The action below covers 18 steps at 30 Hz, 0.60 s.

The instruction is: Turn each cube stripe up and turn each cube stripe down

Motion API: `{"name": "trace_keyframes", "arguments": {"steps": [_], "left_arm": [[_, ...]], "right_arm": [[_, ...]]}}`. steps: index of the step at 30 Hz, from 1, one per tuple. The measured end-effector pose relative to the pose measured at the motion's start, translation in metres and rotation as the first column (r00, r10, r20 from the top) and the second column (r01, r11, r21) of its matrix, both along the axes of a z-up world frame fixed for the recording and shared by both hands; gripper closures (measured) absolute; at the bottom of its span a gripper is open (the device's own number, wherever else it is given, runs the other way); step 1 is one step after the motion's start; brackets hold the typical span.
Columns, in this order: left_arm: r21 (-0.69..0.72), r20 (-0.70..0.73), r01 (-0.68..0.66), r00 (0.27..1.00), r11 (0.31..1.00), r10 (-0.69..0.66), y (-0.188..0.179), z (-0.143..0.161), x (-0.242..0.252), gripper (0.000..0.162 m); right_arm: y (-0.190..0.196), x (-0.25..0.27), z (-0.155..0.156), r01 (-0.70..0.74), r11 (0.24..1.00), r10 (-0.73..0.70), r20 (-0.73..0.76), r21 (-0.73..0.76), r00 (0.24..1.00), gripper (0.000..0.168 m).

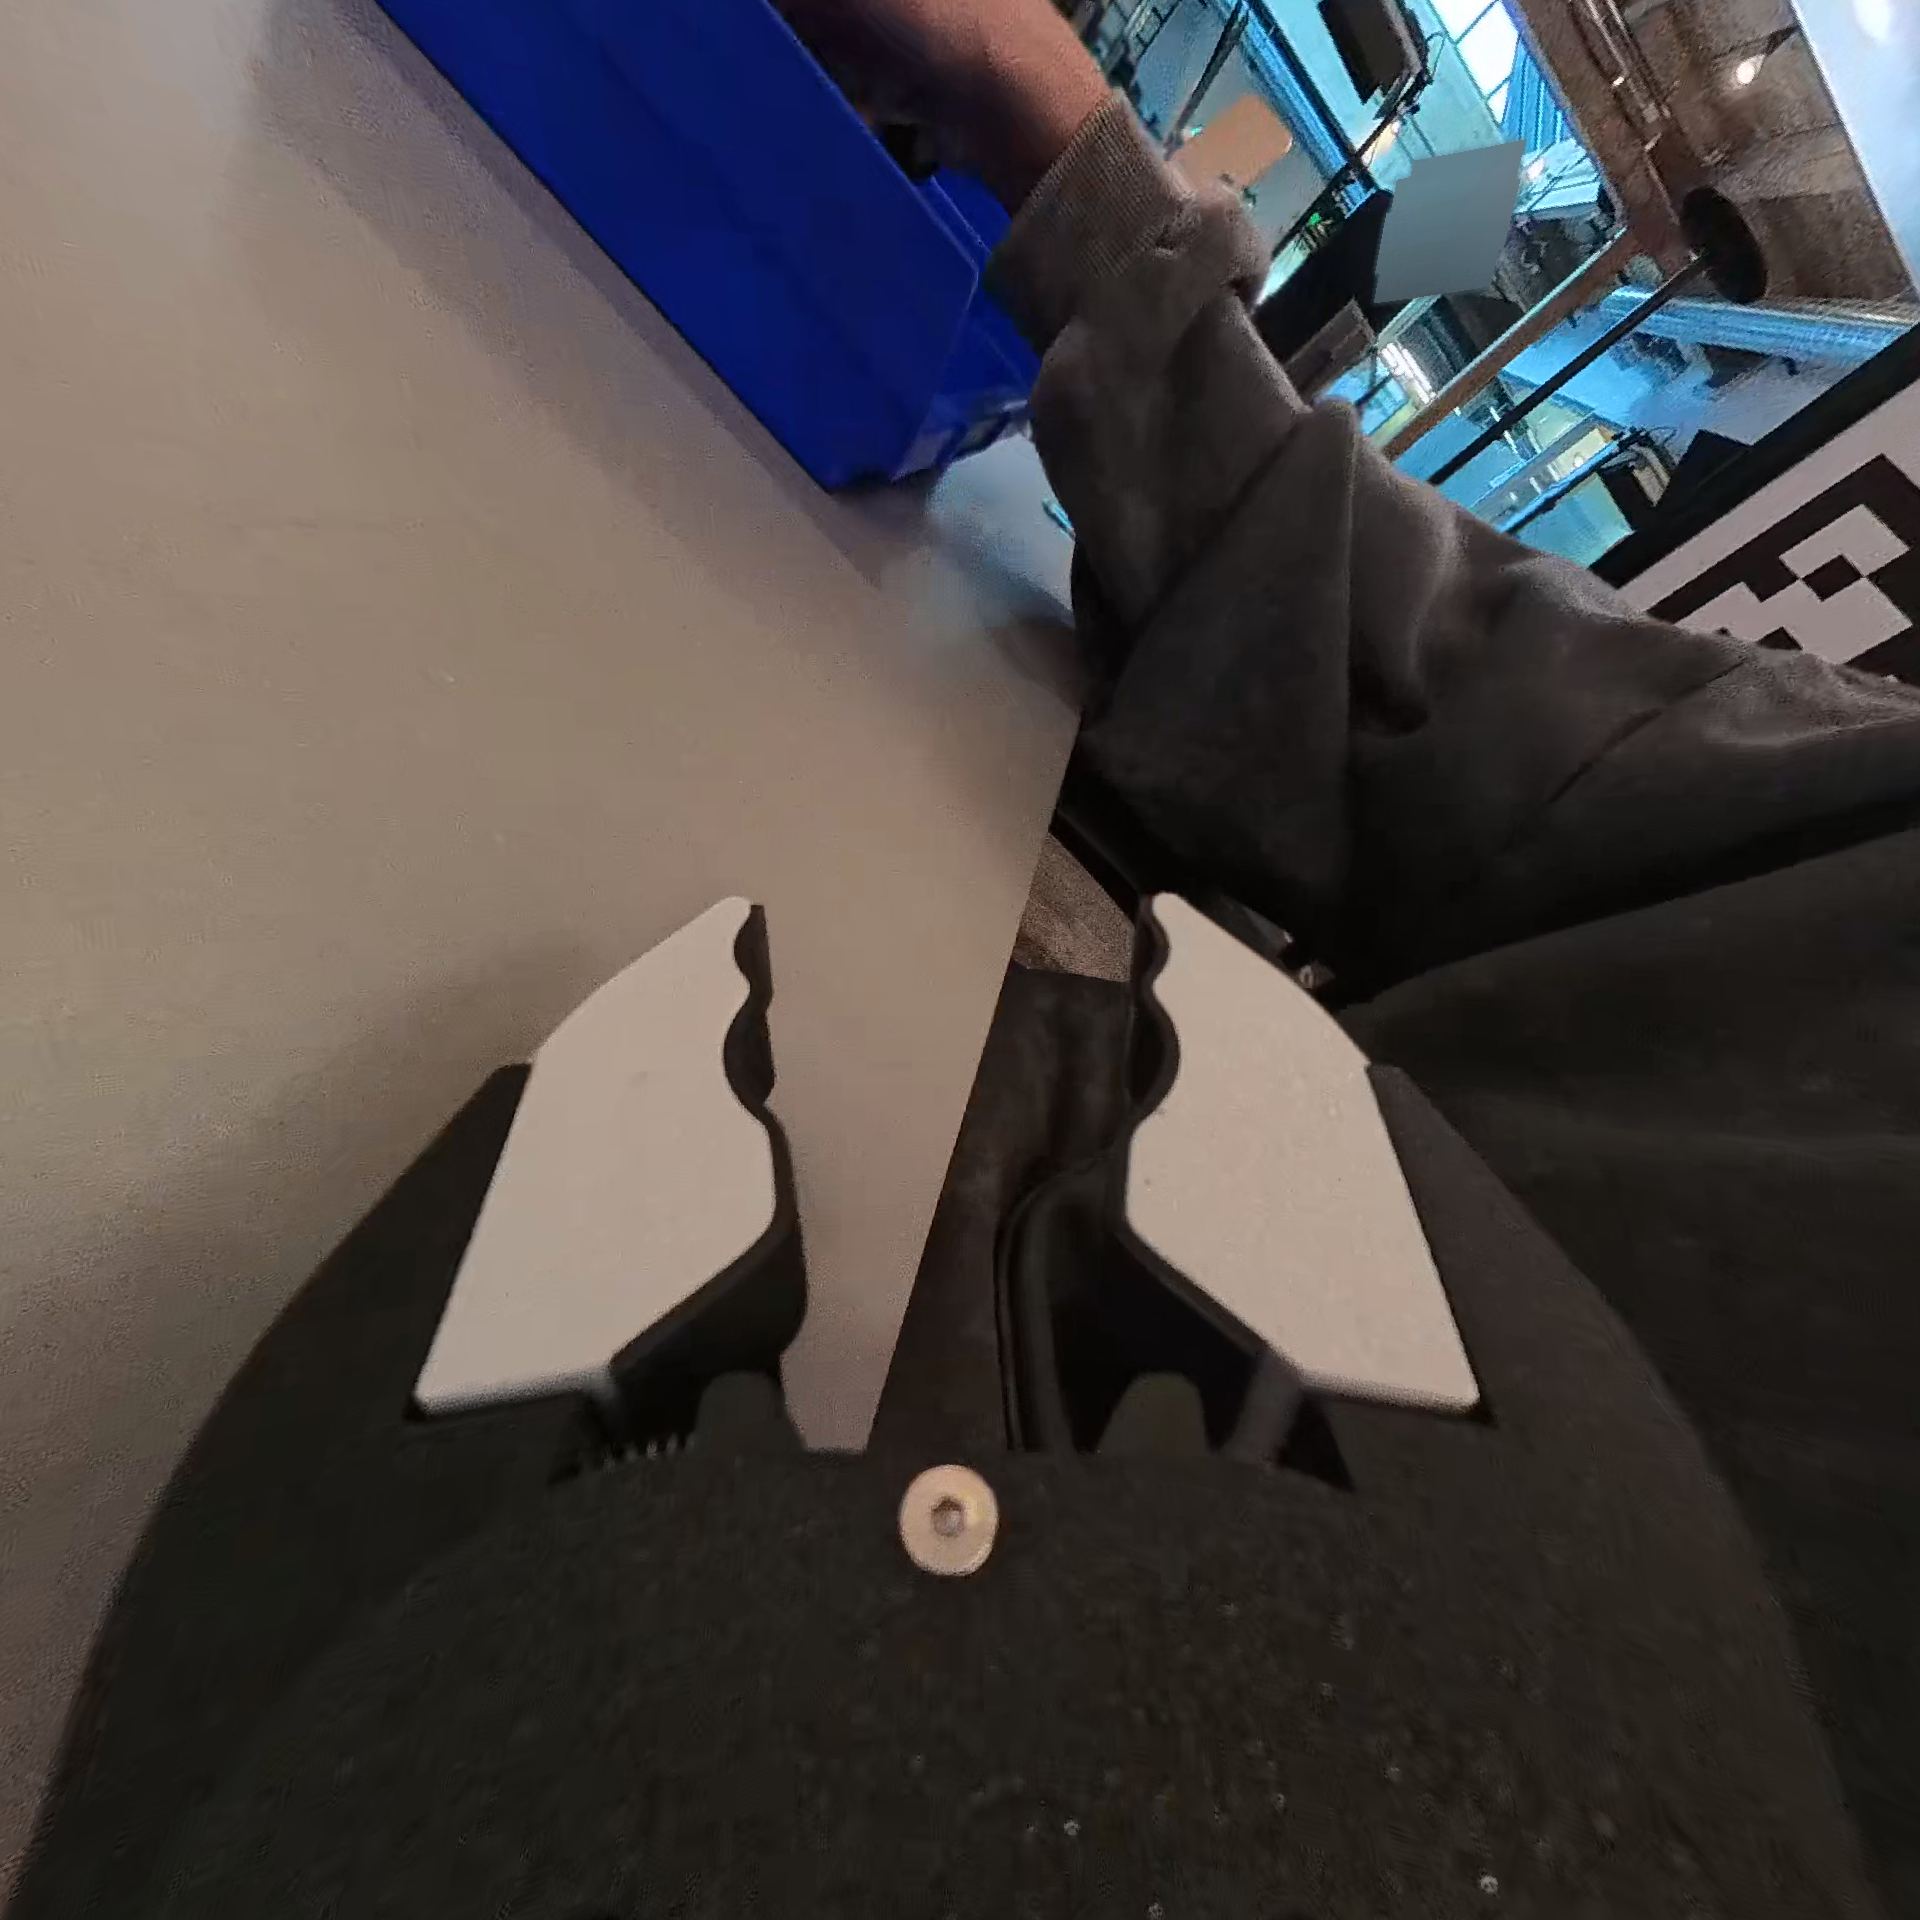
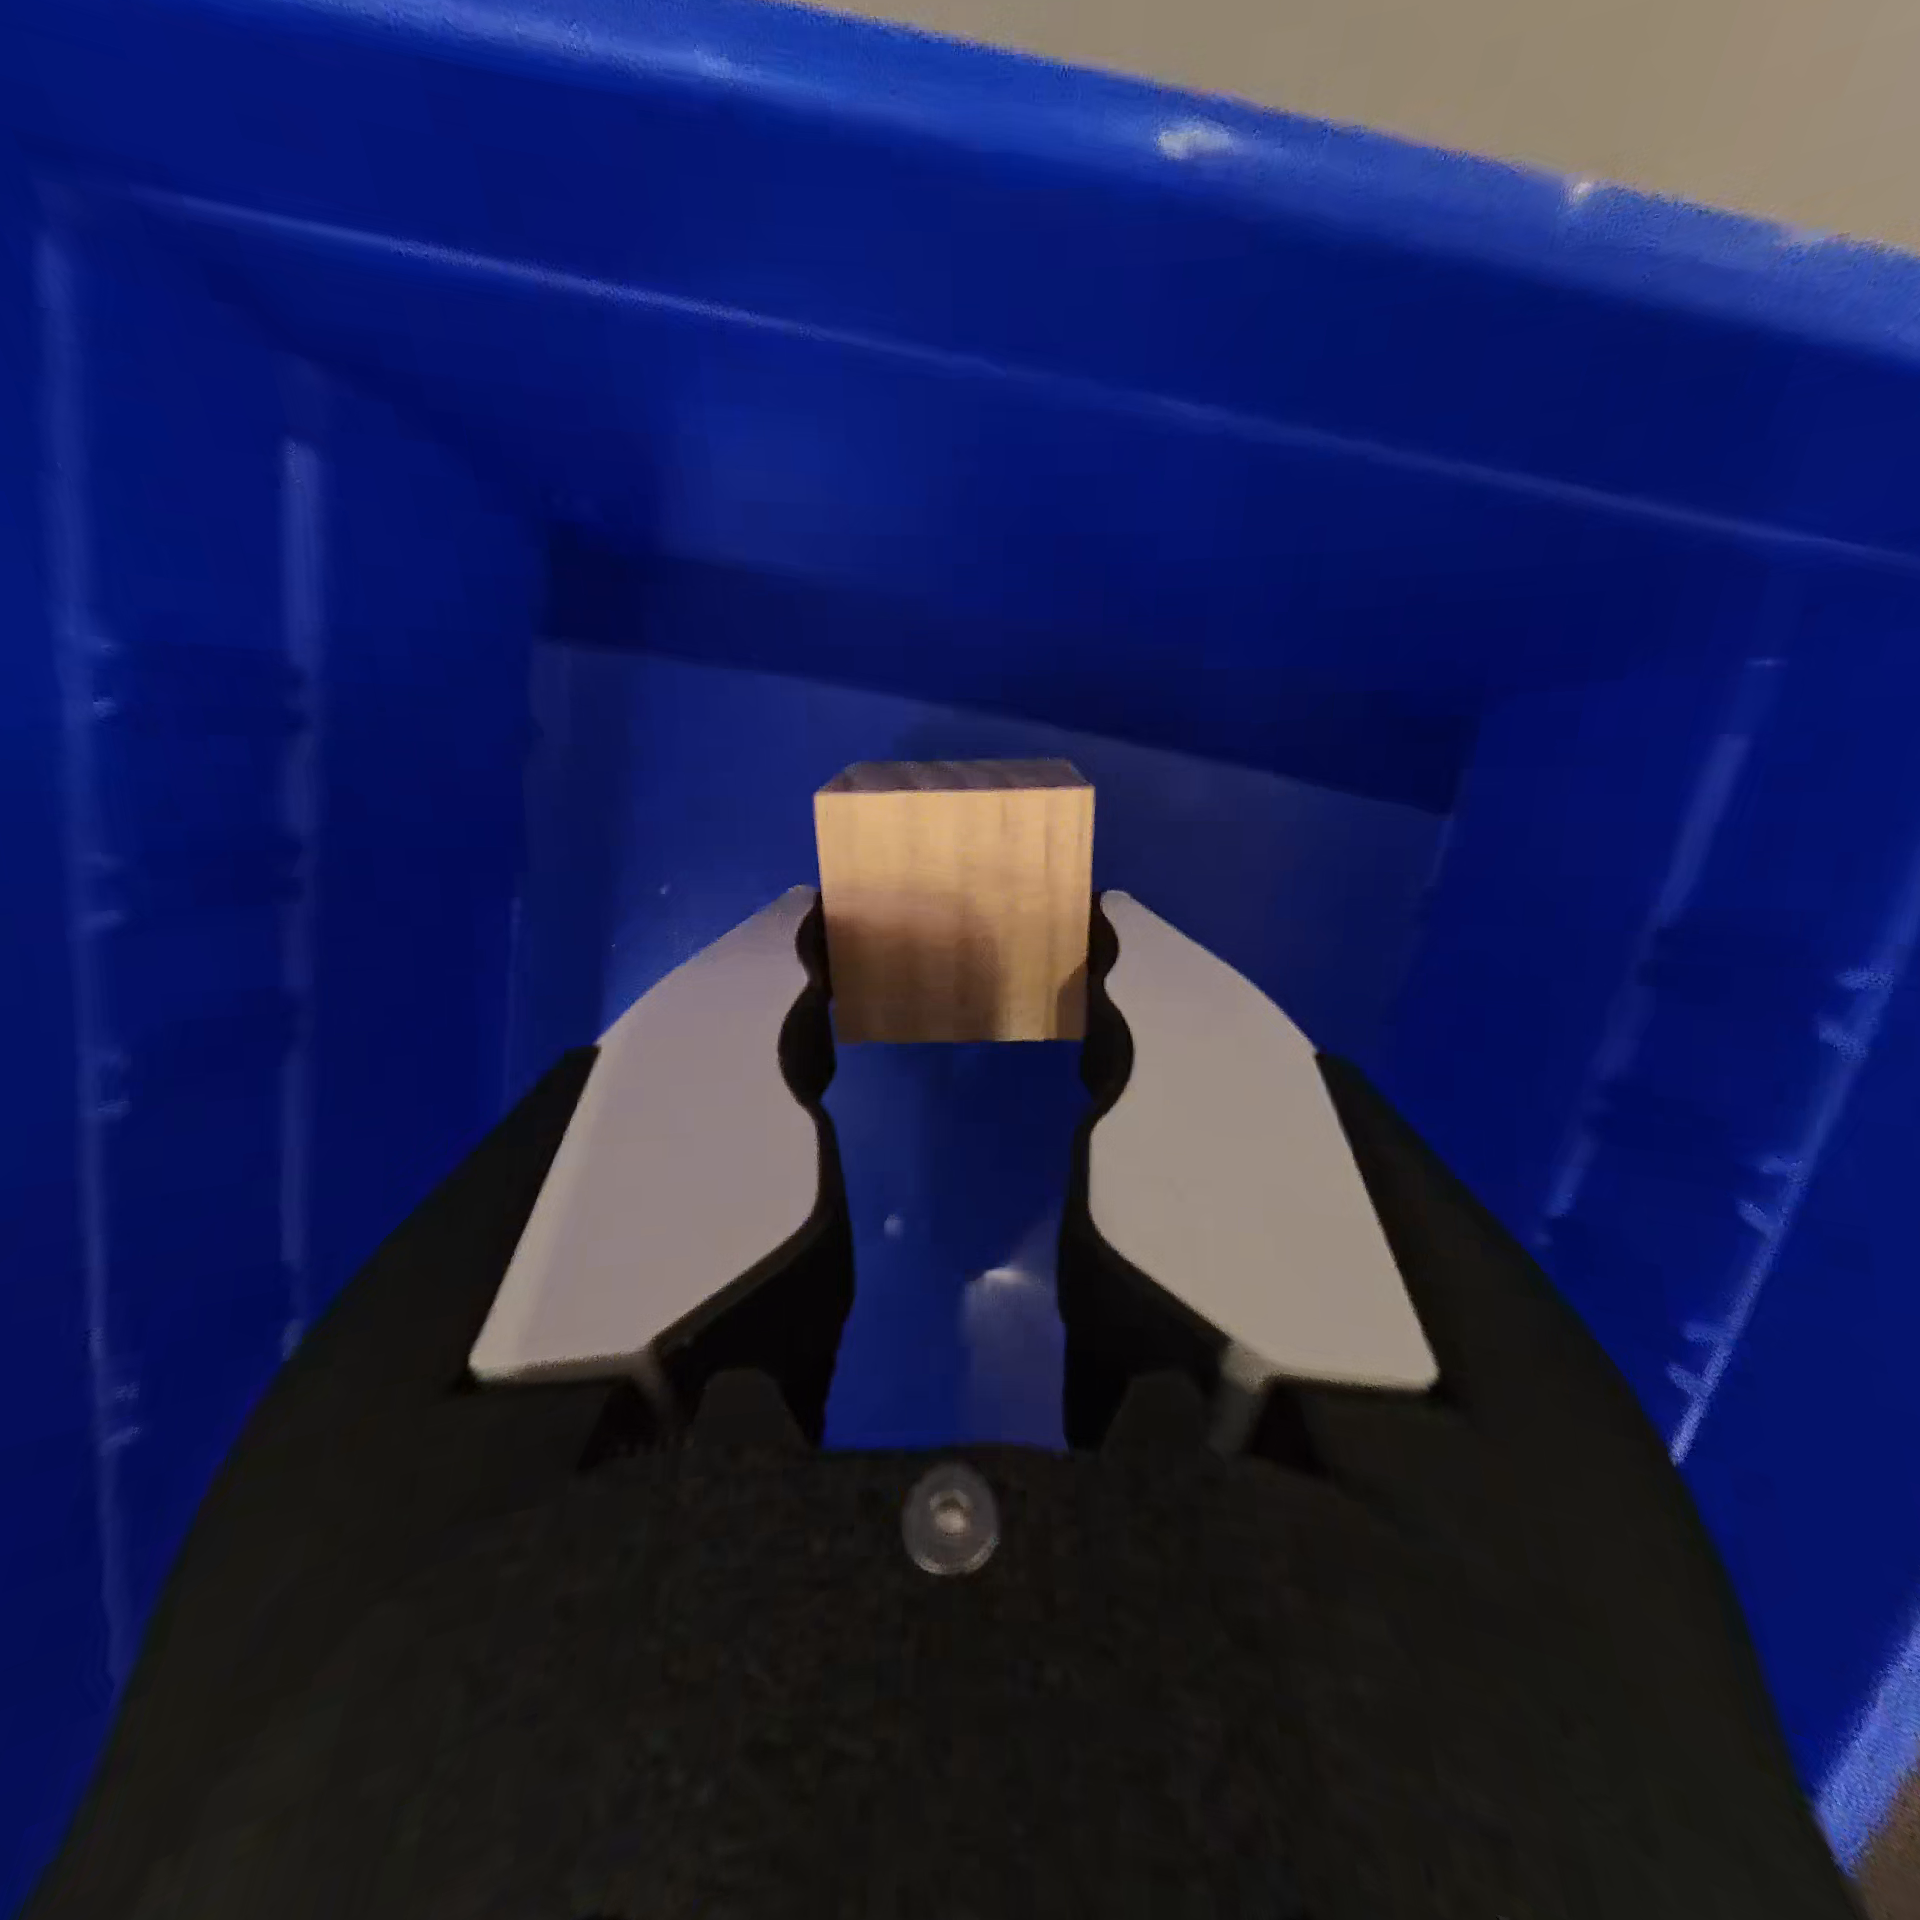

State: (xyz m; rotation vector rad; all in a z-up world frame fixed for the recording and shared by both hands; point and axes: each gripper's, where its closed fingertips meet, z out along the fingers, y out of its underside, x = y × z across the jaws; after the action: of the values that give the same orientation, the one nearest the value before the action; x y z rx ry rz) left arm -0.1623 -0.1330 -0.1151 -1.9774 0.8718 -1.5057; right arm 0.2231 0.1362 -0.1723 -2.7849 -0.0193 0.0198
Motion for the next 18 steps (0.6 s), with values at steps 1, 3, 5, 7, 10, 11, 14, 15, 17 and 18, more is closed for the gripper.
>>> {"name": "trace_keyframes", "arguments": {"steps": [1,3,5,7,10,11,14,15,17,18], "left_arm": [[0.006,-0.005,0.003,1.0,1.0,-0.003,0.0,0.0,0.0,0.096],[-0.001,-0.013,0.023,1.0,1.0,-0.023,-0.004,-0.001,0.002,0.096],[0.002,-0.017,0.033,0.999,0.999,-0.033,-0.007,-0.002,0.003,0.096],[0.018,-0.035,0.037,0.999,0.999,-0.037,-0.008,-0.002,0.003,0.095],[0.07,-0.09,0.012,0.996,0.997,-0.006,-0.005,-0.005,0.0,0.094],[0.089,-0.117,0.003,0.993,0.996,0.008,-0.004,-0.007,-0.002,0.094],[0.158,-0.174,0.004,0.984,0.987,0.023,-0.003,-0.006,-0.005,0.095],[0.185,-0.201,0.01,0.979,0.983,0.028,-0.004,-0.005,-0.007,0.096],[0.255,-0.242,0.006,0.968,0.967,0.058,-0.002,0.005,-0.017,0.096],[0.294,-0.265,-0.007,0.96,0.956,0.089,0.0,0.012,-0.028,0.095]], "right_arm": [[0.0,0.0,-0.004,0.007,1.0,-0.007,-0.01,-0.018,1.0,0.115],[0.002,-0.002,-0.009,0.005,1.0,-0.006,-0.021,-0.027,1.0,0.108],[0.005,0.001,-0.004,0.008,1.0,-0.008,-0.018,0.0,1.0,0.1],[0.002,0.003,0.018,0.011,0.997,-0.009,-0.02,0.079,1.0,0.091],[-0.017,-0.025,0.093,-0.032,0.917,0.073,-0.089,0.398,0.993,0.101],[-0.031,-0.047,0.119,-0.057,0.856,0.142,-0.128,0.514,0.981,0.102],[-0.107,-0.148,0.167,-0.129,0.644,0.484,-0.271,0.754,0.832,0.106],[-0.138,-0.182,0.168,-0.134,0.599,0.582,-0.315,0.789,0.75,0.107],[-0.196,-0.244,0.149,-0.16,0.575,0.715,-0.397,0.802,0.575,0.112],[-0.219,-0.27,0.133,-0.196,0.591,0.745,-0.436,0.782,0.505,0.112]]}}
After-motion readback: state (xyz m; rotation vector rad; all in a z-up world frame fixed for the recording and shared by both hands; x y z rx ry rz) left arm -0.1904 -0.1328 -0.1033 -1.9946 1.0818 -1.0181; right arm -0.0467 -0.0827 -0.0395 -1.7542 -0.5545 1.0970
